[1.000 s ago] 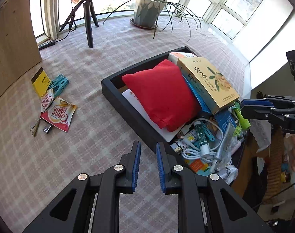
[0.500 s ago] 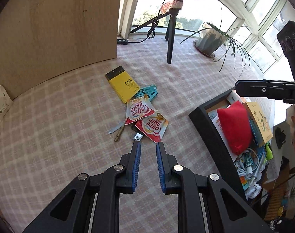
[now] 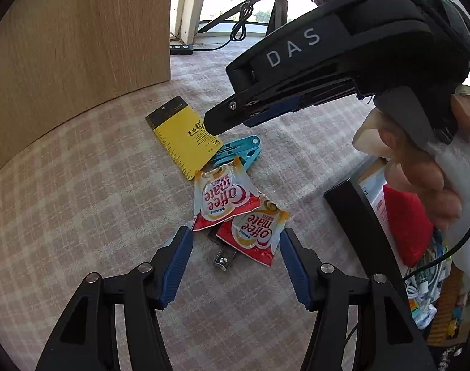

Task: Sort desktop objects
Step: 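Grasp a coffee-mate packet with the left tool while the right tool grasps the yellow card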

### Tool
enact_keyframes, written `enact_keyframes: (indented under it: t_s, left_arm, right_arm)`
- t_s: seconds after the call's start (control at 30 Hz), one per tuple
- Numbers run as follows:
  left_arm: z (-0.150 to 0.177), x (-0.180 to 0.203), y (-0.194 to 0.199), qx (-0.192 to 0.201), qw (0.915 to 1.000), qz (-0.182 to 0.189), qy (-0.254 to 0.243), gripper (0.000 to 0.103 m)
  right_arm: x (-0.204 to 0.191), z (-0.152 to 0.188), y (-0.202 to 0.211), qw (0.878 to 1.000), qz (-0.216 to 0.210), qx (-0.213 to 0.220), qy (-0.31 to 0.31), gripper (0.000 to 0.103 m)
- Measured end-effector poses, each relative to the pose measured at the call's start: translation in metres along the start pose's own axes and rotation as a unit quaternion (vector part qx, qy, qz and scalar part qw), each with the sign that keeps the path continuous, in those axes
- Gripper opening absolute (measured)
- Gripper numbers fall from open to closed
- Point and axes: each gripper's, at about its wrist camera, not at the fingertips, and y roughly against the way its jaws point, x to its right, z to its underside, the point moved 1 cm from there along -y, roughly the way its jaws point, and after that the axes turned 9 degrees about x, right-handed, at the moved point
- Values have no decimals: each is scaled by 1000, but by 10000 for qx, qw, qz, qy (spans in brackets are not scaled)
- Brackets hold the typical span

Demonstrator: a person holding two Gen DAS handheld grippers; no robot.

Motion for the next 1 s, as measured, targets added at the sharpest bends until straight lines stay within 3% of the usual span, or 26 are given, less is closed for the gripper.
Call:
enact_keyframes:
  t_s: [0.13, 0.33, 0.6, 0.8, 1.0]
  left_arm:
    - [-8, 2, -24, 4, 9998, 143, 123, 65]
    - [-12, 2, -44, 65, 9997, 64, 220, 65]
    - [-10, 0, -51, 113, 9997, -100, 182, 64]
    - [-8, -7, -46, 174, 9990, 61, 415, 60]
    - [-6, -3, -33, 302, 9989, 23, 354, 50]
  right_arm:
    - [6, -11, -16, 9999, -7, -80, 78, 35]
    - [15, -20, -33, 9996, -193, -187, 2, 35]
    - [19, -26, -49, 9989, -389, -256, -9, 35]
    - [16, -29, -55, 9985, -495, -247, 17, 34]
    - [12, -30, -56, 9983, -530, -240, 73, 12]
